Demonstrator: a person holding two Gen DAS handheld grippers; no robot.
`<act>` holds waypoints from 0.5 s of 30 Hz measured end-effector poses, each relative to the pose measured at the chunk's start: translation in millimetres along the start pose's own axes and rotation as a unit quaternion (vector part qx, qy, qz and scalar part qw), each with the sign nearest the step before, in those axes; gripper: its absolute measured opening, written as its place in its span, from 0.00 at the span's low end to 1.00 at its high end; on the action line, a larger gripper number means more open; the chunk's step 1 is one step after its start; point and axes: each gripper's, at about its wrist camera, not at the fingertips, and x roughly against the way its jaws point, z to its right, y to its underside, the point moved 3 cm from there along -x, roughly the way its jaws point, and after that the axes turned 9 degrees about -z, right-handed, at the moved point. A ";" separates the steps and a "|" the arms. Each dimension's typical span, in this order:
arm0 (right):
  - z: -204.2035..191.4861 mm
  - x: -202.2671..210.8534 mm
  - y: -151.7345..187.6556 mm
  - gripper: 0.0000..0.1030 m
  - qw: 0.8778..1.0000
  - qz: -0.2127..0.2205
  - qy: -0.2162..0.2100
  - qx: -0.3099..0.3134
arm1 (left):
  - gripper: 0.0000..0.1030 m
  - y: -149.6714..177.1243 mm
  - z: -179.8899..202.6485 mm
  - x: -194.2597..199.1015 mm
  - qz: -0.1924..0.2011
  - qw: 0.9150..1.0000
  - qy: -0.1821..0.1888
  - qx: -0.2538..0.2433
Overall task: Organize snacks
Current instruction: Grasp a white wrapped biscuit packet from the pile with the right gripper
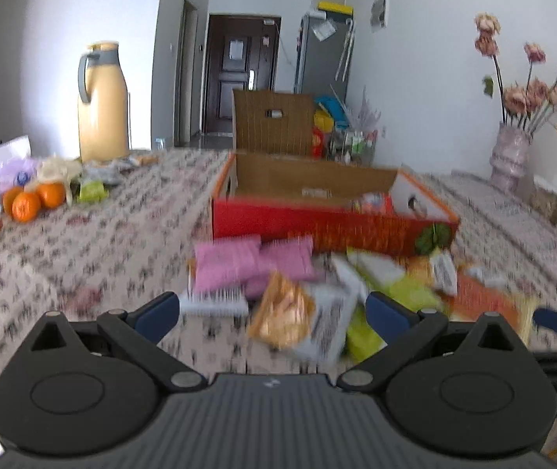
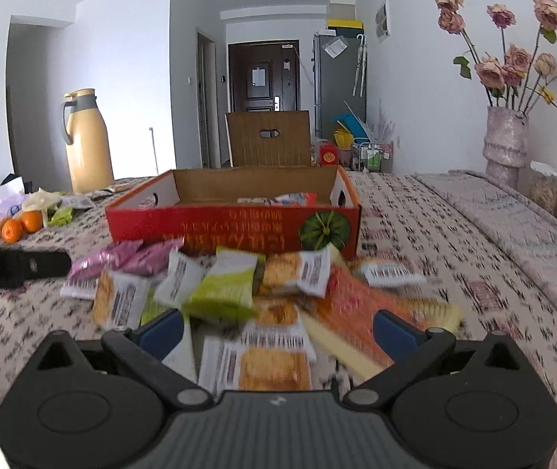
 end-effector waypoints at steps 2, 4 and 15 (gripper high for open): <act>-1.7 5.0 11.6 1.00 1.000 0.000 0.007 0.002 | 1.00 12.3 -1.8 -2.1 -0.013 1.000 0.000 -0.001; -0.9 8.7 22.2 1.00 1.000 -0.002 0.015 0.000 | 1.00 22.0 -6.8 -2.4 -0.024 1.000 0.000 0.007; 12.1 18.3 54.8 0.99 0.998 -0.025 0.039 -0.034 | 1.00 33.7 -17.8 6.2 -0.028 0.999 -0.001 0.026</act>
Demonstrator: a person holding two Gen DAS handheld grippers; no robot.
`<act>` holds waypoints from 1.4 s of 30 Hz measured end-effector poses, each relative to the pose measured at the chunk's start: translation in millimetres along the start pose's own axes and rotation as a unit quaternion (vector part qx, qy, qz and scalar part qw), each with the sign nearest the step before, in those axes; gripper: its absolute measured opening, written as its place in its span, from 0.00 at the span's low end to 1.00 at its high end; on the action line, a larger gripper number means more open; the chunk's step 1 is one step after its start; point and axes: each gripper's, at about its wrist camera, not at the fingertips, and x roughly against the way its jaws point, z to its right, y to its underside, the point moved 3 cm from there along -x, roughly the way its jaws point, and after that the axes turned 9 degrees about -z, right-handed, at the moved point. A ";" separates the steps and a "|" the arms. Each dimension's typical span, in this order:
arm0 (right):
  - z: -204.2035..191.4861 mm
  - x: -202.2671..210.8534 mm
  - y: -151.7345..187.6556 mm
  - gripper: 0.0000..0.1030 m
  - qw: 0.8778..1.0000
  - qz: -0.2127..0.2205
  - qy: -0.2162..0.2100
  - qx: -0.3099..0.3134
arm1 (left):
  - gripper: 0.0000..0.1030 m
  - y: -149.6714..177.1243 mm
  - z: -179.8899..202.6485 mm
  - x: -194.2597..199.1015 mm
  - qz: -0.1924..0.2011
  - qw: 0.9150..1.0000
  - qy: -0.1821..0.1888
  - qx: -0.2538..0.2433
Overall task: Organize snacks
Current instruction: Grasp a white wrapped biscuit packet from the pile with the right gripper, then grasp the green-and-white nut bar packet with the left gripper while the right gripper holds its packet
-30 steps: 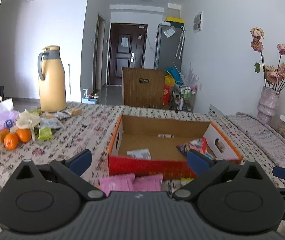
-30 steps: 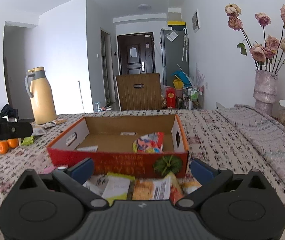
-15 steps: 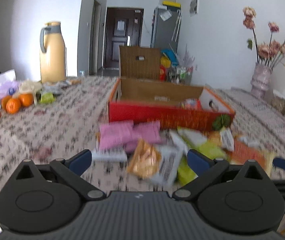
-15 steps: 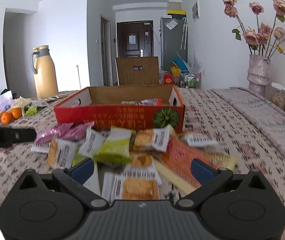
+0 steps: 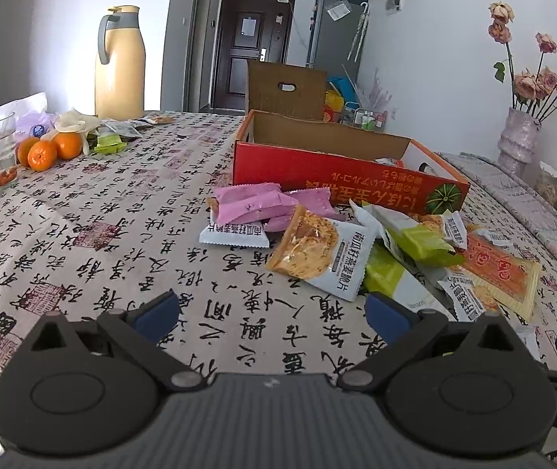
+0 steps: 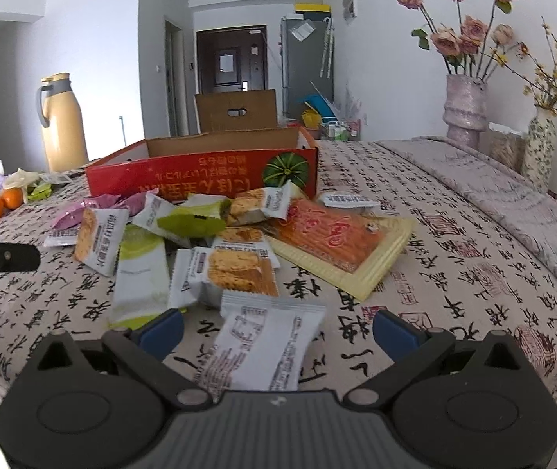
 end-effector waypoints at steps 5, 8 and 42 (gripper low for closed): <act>-1.1 -4.3 2.1 0.86 1.000 -0.009 -0.002 0.002 | 1.00 0.3 1.3 -0.7 -0.001 1.000 -0.001 -0.001; -4.4 -8.2 4.4 0.69 1.000 -0.022 -0.004 0.010 | 1.00 1.1 1.7 -1.3 -0.003 1.000 -0.002 -0.002; 38.8 -5.1 -16.0 0.38 0.999 0.033 -0.012 -0.023 | 1.00 -31.2 70.1 -43.7 -0.058 0.995 0.010 -0.075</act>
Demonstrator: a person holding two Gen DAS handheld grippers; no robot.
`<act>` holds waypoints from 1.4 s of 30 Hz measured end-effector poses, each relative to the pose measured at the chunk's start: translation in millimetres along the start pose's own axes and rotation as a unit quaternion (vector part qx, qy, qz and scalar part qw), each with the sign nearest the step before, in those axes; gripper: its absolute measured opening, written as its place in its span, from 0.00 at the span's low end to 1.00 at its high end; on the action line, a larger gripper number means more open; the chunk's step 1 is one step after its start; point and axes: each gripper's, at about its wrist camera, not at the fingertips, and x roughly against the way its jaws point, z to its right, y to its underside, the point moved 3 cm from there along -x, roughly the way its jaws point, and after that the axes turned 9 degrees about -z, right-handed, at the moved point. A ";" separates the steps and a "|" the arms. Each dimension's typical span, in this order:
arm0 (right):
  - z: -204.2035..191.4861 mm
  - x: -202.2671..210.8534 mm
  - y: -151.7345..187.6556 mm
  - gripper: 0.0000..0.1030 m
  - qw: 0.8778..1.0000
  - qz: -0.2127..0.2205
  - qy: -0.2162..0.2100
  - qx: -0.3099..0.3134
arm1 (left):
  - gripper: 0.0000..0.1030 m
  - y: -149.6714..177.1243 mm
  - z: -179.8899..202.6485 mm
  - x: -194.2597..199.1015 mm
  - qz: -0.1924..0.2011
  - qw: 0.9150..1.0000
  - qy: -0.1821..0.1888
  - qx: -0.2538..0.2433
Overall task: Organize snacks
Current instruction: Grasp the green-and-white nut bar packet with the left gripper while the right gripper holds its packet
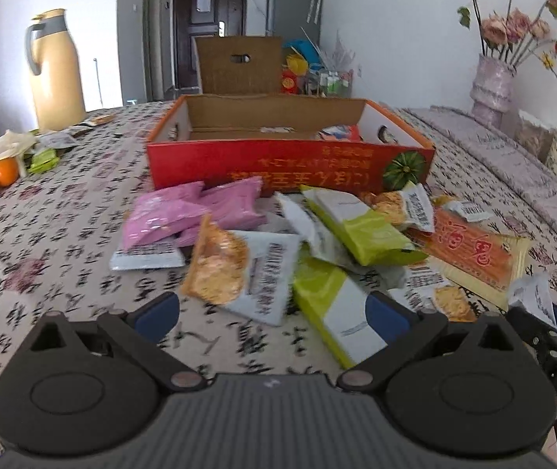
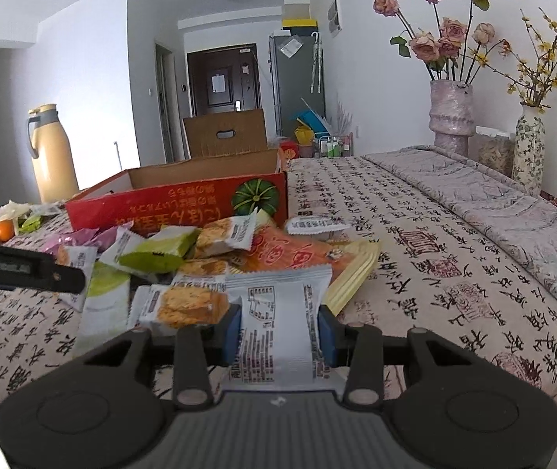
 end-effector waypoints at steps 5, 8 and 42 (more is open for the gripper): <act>8.8 -5.3 -4.0 0.38 1.000 0.007 -0.006 -0.003 | 0.95 -6.2 19.8 -18.5 -0.034 0.999 -0.009 -0.007; 14.2 -9.3 -4.6 0.38 1.000 0.008 -0.012 -0.007 | 0.82 -8.8 24.9 -27.1 -0.053 0.999 -0.006 0.003; 14.5 -11.3 0.7 0.39 0.999 0.009 -0.043 -0.003 | 0.36 -17.4 16.7 -21.2 -0.064 0.998 -0.002 0.000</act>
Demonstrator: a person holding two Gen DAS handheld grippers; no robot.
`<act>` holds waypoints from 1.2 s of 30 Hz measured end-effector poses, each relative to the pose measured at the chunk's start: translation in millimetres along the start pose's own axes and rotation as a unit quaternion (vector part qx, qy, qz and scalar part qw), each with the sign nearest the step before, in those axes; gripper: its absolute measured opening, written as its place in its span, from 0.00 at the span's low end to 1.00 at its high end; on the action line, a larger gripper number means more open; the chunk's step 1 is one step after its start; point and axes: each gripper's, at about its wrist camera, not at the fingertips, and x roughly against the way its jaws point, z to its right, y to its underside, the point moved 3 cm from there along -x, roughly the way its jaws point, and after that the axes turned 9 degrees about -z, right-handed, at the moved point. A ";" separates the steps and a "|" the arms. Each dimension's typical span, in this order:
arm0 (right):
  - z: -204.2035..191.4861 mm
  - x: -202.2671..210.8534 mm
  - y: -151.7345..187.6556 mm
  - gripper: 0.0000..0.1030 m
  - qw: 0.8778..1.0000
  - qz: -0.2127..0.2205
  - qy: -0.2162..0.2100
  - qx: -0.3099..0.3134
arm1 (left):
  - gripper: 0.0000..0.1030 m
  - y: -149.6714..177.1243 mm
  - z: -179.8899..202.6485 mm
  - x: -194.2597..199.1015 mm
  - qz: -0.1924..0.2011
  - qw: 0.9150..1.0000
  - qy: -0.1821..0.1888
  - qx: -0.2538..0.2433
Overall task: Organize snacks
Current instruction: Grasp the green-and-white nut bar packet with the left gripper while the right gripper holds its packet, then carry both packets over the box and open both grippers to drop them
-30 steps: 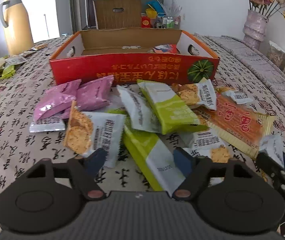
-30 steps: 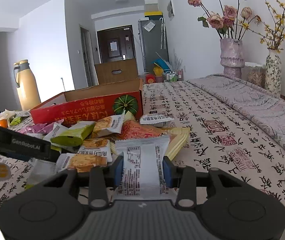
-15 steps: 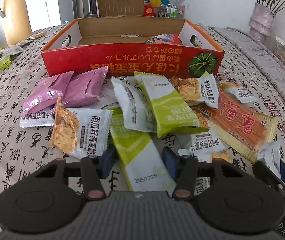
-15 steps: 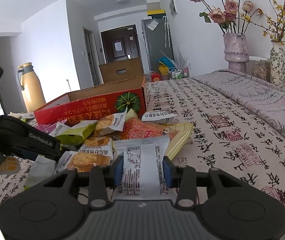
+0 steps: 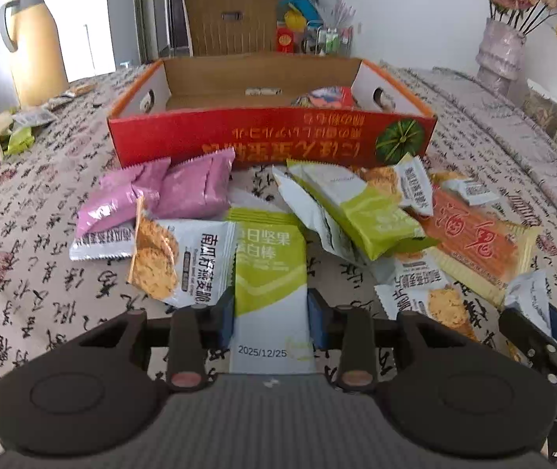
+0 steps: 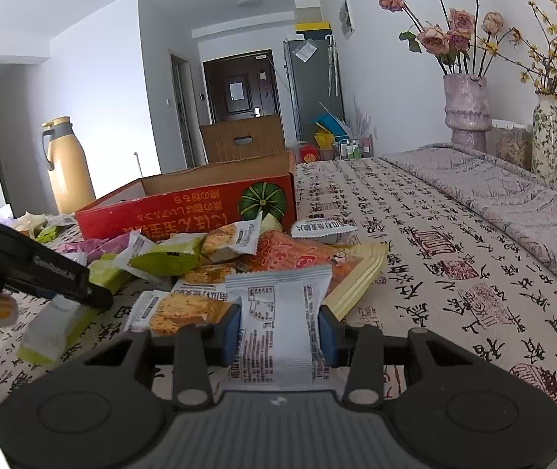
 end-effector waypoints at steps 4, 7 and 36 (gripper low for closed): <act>-3.9 2.4 -2.8 0.39 1.000 0.004 0.003 0.004 | 0.36 -3.8 -1.7 13.0 0.020 1.000 0.004 -0.003; -6.9 4.8 -4.8 0.39 1.000 0.008 0.005 0.006 | 0.36 -8.1 -2.6 24.3 0.038 0.999 0.009 -0.005; -40.3 -31.2 -125.2 0.39 0.996 0.085 -0.001 0.026 | 0.37 -102.8 -9.8 55.4 0.127 0.992 0.017 -0.011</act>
